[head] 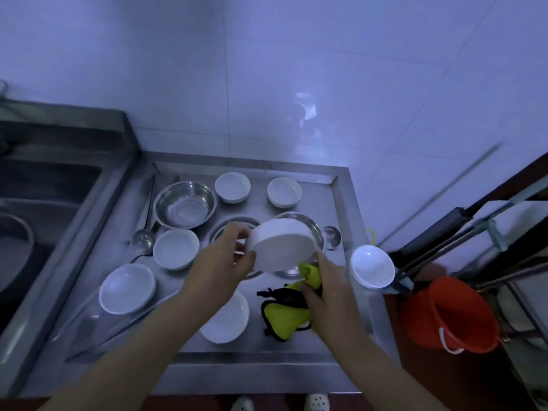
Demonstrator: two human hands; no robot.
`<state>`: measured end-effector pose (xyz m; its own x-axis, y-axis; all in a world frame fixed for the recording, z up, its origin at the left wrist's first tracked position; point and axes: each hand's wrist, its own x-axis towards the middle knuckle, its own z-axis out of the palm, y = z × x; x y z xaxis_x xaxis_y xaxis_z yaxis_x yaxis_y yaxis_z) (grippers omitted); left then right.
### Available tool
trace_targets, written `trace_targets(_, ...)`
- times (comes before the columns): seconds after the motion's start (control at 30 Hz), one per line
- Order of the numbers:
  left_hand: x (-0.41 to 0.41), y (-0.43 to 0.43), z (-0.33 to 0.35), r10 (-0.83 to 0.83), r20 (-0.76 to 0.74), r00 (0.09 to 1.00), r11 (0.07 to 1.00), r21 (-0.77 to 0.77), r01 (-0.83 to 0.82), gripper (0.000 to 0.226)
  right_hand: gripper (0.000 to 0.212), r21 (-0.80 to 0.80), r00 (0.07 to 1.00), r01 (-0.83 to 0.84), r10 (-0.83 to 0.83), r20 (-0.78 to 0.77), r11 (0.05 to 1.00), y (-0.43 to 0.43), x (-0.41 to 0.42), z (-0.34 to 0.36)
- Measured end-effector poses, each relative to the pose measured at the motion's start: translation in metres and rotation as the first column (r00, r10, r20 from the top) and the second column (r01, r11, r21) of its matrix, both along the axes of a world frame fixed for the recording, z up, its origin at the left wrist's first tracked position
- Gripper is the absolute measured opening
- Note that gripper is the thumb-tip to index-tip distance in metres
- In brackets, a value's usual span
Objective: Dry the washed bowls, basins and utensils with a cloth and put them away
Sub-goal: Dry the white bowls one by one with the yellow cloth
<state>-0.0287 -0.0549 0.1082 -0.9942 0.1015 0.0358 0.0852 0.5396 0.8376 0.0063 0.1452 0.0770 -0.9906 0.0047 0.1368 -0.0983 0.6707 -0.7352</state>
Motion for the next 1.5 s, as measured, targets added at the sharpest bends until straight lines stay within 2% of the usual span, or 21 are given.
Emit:
trace_targets(0.1, -0.002, -0.010, 0.031, -0.087, -0.059, 0.994, 0.992, 0.084, 0.092, 0.052, 0.061, 0.034, 0.996, 0.011, -0.008, -0.090, 0.999, -0.001, 0.000, 0.026)
trace_targets(0.17, -0.006, -0.014, 0.045, -0.185, -0.085, 0.979, 0.978, 0.085, 0.192, 0.064, 0.061, 0.025, 0.992, -0.010, 0.013, -0.122, 1.000, 0.000, 0.000, 0.041)
trace_targets(0.27, -0.012, -0.013, 0.060, -0.280, -0.116, 0.953, 0.958, 0.037, 0.285, 0.069, 0.060, -0.015, 0.993, -0.015, 0.013, -0.119, 1.000, 0.003, 0.000, 0.055)
trace_targets(0.37, -0.010, -0.008, 0.072, -0.274, -0.152, 0.950, 0.958, 0.047, 0.284, 0.065, 0.064, -0.039, 0.997, -0.008, 0.005, -0.071, 0.999, 0.009, -0.002, 0.059)
trace_targets(0.43, -0.007, -0.004, 0.080, -0.255, -0.176, 0.951, 0.962, 0.048, 0.267, 0.063, 0.072, -0.122, 0.999, -0.038, 0.033, -0.041, 0.992, 0.011, -0.004, 0.066)
trace_targets(0.5, -0.004, 0.001, 0.087, -0.223, -0.199, 0.954, 0.969, 0.059, 0.238, 0.062, 0.073, -0.260, 0.999, -0.024, 0.016, -0.033, 0.965, 0.014, -0.005, 0.081)
trace_targets(0.57, -0.001, 0.007, 0.093, -0.178, -0.186, 0.966, 0.973, 0.112, 0.201, 0.059, 0.061, -0.409, 0.999, -0.014, -0.004, -0.045, 0.912, 0.016, -0.006, 0.101)
trace_targets(0.63, 0.002, 0.016, 0.100, -0.134, -0.178, 0.975, 0.974, 0.159, 0.163, 0.057, 0.047, -0.475, 0.996, -0.037, -0.007, -0.091, 0.879, 0.013, -0.007, 0.116)
trace_targets(0.73, 0.005, 0.036, 0.114, -0.069, -0.163, 0.984, 0.955, 0.274, 0.113, 0.057, 0.041, -0.357, 0.949, -0.134, 0.015, -0.316, 0.925, -0.006, -0.006, 0.132)
trace_targets(0.83, 0.008, 0.051, 0.128, 0.002, -0.143, 0.990, 0.922, 0.383, 0.054, 0.059, 0.042, -0.135, 0.869, -0.292, 0.203, -0.452, 0.947, -0.010, 0.000, 0.134)
trace_targets(0.9, 0.010, 0.056, 0.134, 0.048, -0.122, 0.991, 0.882, 0.471, 0.015, 0.054, 0.048, 0.041, 0.778, -0.348, 0.313, -0.545, 0.937, 0.003, 0.000, 0.132)
trace_targets(0.97, 0.014, 0.062, 0.141, 0.063, -0.108, 0.992, 0.850, 0.527, 0.003, 0.051, 0.044, 0.230, 0.670, -0.323, 0.394, -0.629, 0.918, 0.019, -0.005, 0.132)
trace_targets(1.07, 0.019, 0.072, 0.151, 0.060, -0.108, 0.992, 0.841, 0.540, 0.007, 0.056, 0.033, 0.461, 0.527, -0.262, 0.526, -0.668, 0.848, 0.049, -0.024, 0.134)
trace_targets(1.13, 0.019, 0.074, 0.157, 0.054, -0.109, 0.993, 0.845, 0.535, 0.013, 0.058, 0.028, 0.644, 0.457, -0.211, 0.657, -0.600, 0.735, 0.071, -0.039, 0.140)
trace_targets(1.2, 0.019, 0.078, 0.163, 0.037, -0.104, 0.994, 0.850, 0.526, 0.023, 0.059, 0.027, 0.742, 0.422, -0.161, 0.725, -0.545, 0.651, 0.089, -0.051, 0.148)
trace_targets(1.23, 0.018, 0.081, 0.165, 0.038, -0.103, 0.994, 0.843, 0.537, 0.024, 0.058, 0.030, 0.747, 0.422, -0.154, 0.726, -0.542, 0.647, 0.093, -0.054, 0.151)
trace_targets(1.3, 0.017, 0.090, 0.167, 0.052, -0.095, 0.994, 0.805, 0.593, 0.015, 0.055, 0.037, 0.689, 0.441, -0.150, 0.672, -0.595, 0.709, 0.089, -0.050, 0.154)
trace_targets(1.4, 0.016, 0.107, 0.170, 0.065, -0.107, 0.992, 0.777, 0.630, 0.017, 0.043, 0.040, 0.458, 0.484, -0.206, 0.497, -0.721, 0.865, 0.065, -0.034, 0.149)
trace_targets(1.47, 0.015, 0.111, 0.174, 0.073, -0.128, 0.989, 0.789, 0.614, 0.021, 0.036, 0.042, 0.326, 0.511, -0.236, 0.402, -0.760, 0.915, 0.054, -0.028, 0.149)
trace_targets(1.5, 0.015, 0.111, 0.178, 0.070, -0.139, 0.988, 0.798, 0.602, 0.028, 0.036, 0.042, 0.310, 0.503, -0.247, 0.395, -0.769, 0.918, 0.055, -0.030, 0.149)
